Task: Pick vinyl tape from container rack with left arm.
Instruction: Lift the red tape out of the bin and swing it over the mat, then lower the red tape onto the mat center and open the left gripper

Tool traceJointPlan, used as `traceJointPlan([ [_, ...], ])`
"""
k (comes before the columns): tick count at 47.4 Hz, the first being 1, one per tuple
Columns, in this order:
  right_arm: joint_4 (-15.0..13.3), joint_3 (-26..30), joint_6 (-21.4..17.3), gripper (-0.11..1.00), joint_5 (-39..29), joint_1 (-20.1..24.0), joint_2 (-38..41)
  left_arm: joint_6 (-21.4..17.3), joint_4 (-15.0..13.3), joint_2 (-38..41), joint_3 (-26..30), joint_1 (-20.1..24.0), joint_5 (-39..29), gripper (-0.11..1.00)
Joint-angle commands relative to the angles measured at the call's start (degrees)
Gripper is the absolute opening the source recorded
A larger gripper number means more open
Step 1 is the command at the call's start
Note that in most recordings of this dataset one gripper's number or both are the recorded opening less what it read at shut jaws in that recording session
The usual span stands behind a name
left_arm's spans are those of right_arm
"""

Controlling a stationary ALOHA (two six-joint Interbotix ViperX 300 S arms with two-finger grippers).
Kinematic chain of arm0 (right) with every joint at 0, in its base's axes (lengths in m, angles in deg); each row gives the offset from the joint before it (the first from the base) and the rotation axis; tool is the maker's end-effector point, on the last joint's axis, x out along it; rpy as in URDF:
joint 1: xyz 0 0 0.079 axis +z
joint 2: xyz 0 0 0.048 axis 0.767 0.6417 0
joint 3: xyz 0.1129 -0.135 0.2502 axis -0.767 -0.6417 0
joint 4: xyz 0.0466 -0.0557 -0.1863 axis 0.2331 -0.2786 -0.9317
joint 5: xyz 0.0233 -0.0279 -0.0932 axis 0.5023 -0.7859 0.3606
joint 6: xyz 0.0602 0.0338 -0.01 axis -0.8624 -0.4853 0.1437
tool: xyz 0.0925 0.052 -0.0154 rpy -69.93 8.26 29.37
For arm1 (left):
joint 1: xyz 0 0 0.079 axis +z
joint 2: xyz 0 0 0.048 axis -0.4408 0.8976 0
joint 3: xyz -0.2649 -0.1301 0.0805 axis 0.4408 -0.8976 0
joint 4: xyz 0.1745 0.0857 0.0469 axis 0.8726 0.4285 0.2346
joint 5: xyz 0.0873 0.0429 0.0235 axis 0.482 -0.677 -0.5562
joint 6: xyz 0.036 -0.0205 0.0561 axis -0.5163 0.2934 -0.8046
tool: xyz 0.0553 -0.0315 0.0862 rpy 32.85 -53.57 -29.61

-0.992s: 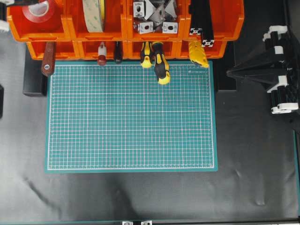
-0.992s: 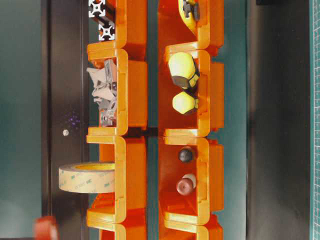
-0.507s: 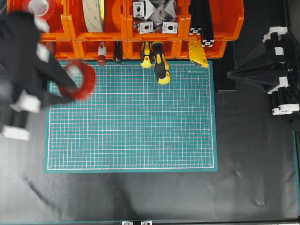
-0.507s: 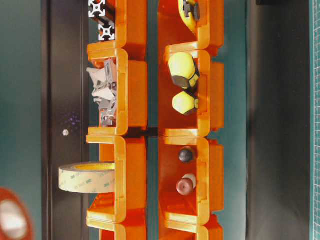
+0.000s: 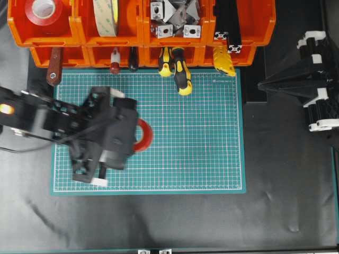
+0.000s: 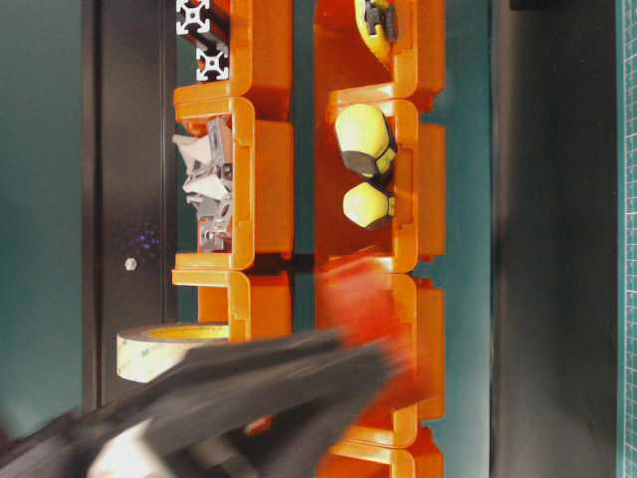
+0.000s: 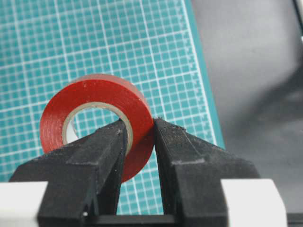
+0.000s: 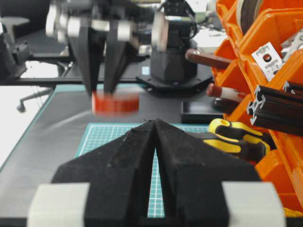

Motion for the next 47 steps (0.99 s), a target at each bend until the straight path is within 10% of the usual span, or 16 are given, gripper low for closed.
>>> traceJointPlan([
  [1, 0.1, 0.9, -0.1, 0.00, 1.0, 0.4, 0.4, 0.5, 0.1, 3.3, 0.4, 0.0, 1.3, 0.18],
  [36, 0.2, 0.9, -0.2, 0.00, 1.0, 0.6, 0.2, 1.2, 0.1, 9.8, -0.8, 1.3, 4.8, 0.19],
  [47, 0.6, 0.9, -0.1, 0.00, 0.7, 0.6, 0.2, 1.8, 0.1, 8.5, -2.1, 1.6, 6.1, 0.78],
])
